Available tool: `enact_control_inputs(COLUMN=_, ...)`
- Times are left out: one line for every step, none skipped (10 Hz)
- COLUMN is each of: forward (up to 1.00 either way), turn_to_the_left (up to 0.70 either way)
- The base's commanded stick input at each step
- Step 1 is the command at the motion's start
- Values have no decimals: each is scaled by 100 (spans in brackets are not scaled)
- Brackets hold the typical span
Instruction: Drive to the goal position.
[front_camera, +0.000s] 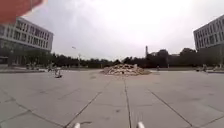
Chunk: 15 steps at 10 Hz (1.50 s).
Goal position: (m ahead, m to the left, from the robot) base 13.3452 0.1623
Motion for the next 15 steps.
enact_control_inputs(forward=50, turn_to_the_left=0)
enact_control_inputs(forward=50, turn_to_the_left=0)
enact_control_inputs(forward=50, turn_to_the_left=0)
enact_control_inputs(forward=50, turn_to_the_left=0)
enact_control_inputs(forward=50, turn_to_the_left=0)
enact_control_inputs(forward=50, turn_to_the_left=0)
enact_control_inputs(forward=50, turn_to_the_left=0)
enact_control_inputs(forward=50, turn_to_the_left=0)
enact_control_inputs(forward=50, turn_to_the_left=0)
enact_control_inputs(forward=50, turn_to_the_left=0)
enact_control_inputs(forward=50, turn_to_the_left=0)
enact_control_inputs(forward=50, turn_to_the_left=0)
enact_control_inputs(forward=50, turn_to_the_left=0)
enact_control_inputs(forward=50, turn_to_the_left=0)
enact_control_inputs(forward=50, turn_to_the_left=0)
